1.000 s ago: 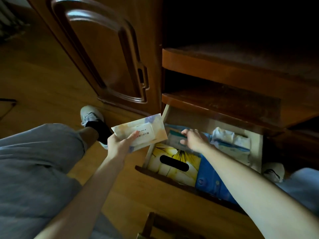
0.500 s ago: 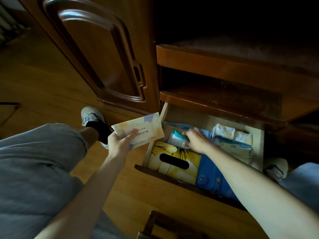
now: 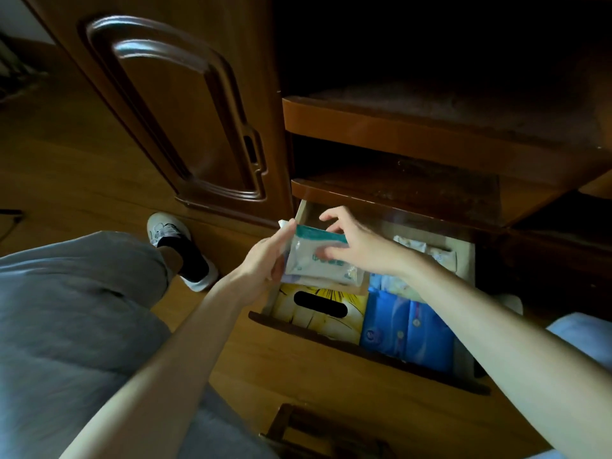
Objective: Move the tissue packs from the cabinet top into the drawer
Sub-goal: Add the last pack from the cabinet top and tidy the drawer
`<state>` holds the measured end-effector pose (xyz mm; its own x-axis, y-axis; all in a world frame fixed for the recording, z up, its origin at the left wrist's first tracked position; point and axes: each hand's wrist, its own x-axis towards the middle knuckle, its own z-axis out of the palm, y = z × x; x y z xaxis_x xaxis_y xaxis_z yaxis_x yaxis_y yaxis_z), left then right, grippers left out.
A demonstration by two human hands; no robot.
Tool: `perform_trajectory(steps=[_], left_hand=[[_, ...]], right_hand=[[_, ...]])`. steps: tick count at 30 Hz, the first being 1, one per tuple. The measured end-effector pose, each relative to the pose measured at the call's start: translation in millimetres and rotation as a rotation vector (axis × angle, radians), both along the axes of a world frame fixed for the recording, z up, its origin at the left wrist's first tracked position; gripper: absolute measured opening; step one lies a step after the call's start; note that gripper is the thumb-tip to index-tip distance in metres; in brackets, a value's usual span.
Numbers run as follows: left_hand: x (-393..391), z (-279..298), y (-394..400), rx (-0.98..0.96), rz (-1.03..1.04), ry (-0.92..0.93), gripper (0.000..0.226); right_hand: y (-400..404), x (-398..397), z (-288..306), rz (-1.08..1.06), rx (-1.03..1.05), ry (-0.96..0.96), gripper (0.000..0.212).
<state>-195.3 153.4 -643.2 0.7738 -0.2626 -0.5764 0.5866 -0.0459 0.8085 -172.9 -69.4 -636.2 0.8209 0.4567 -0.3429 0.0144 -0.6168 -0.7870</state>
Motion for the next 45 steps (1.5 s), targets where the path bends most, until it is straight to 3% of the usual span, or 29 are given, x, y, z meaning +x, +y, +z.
perform_trajectory(steps=[3,9,12,14,16,20,22,25,28,34,39,42,45], left_hand=[[-10.0,1.3,-7.2,-0.048,-0.065,-0.135,0.050],[-7.5,-18.1,-12.4,-0.020,0.099,-0.192,0.049],[0.5,-44.4,-8.2,0.323,0.247,-0.301,0.050],[5.0,-66.4,2.6,0.589,0.199,-0.300,0.042],[2.9,-86.8,12.4,0.735,0.072,-0.243,0.048],[-18.4,-115.1,16.9,0.674,-0.196,-0.314,0.051],[-30.0,-120.7,15.6,0.650,-0.274,-0.284,0.063],[-43.0,-123.7,11.5,0.919,-0.358,-0.334,0.078],[-44.2,-121.7,7.1,1.030,-0.331,-0.329,0.084],[-41.2,-127.3,6.2,1.053,-0.324,-0.314,0.091],[-40.5,-129.5,5.5,1.050,-0.314,-0.337,0.084],[-40.0,-132.8,5.9,1.050,-0.297,-0.352,0.074],[-41.2,-134.4,7.3,1.035,-0.308,-0.353,0.074]], right_hand=[[-10.1,-5.8,1.8,-0.050,-0.003,-0.026,0.065],[-31.5,-10.0,-13.6,0.060,-0.139,0.046,0.029],[-33.8,-10.7,-31.5,-0.088,-0.180,-0.023,0.032],[-37.6,-5.4,-45.8,-0.188,-0.237,-0.064,0.029],[-42.4,4.7,-59.6,-0.245,-0.365,-0.142,0.026],[-39.1,29.0,-95.8,-0.200,-0.482,-0.155,0.030],[-34.5,40.4,-115.2,-0.121,-0.539,-0.134,0.032],[-32.6,57.2,-137.5,-0.077,-0.568,0.040,0.036],[-28.7,67.4,-153.4,-0.031,-0.552,0.217,0.040],[-2.1,54.4,-173.5,0.061,-0.566,0.204,0.036],[-4.3,70.9,-166.8,-0.039,-0.527,0.243,0.086],[3.7,59.7,-170.5,-0.004,-0.541,0.291,0.073],[8.7,41.4,-171.3,0.065,-0.611,0.205,0.077]])
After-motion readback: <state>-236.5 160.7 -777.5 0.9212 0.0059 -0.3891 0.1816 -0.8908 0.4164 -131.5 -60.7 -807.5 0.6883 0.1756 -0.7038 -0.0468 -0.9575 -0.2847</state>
